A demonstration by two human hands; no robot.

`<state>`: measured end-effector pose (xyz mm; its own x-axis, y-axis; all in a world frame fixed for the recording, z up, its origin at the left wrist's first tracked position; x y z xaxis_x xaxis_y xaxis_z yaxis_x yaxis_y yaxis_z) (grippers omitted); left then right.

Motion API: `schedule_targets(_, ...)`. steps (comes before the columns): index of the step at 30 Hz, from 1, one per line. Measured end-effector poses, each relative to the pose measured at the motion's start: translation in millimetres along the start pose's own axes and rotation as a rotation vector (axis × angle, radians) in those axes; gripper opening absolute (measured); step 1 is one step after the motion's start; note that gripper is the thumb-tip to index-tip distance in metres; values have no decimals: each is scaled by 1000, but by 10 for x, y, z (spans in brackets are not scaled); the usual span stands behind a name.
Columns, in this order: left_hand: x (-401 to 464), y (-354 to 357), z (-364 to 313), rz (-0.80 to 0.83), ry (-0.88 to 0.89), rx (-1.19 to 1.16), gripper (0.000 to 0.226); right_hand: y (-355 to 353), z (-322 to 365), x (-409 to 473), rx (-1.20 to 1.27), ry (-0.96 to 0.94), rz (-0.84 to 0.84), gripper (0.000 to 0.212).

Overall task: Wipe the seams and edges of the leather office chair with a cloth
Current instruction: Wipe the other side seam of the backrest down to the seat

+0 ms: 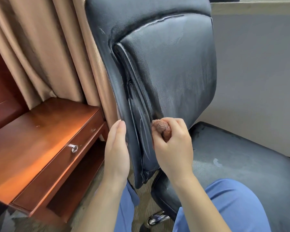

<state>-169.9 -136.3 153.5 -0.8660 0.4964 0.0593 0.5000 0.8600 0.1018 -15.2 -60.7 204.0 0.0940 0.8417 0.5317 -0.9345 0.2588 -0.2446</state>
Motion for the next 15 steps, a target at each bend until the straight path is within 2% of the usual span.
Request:
schedule_targets(4,-32,-6,-24,-9,0,-24,77,-42,-124,-101,25,58,6,9)
schedule_targets(9,-91,-15,-16,-16,-13,-19,77,-36,143,97,94,16,-36,12)
schedule_targets(15,-150,-54,-15,-9,-48,-1,59,-100,-94,-134,84,58,-51,10)
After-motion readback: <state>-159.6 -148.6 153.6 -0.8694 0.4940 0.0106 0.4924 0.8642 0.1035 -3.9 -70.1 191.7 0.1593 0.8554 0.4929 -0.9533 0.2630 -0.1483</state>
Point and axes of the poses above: each hand's wrist, its own x-axis towards the middle knuckle, its own y-axis out of the palm, z = x × y, the point moved 10 cm from there along x, towards the middle knuckle, and after that the axes turned 15 degrees about -z, right-handed, at the moved point
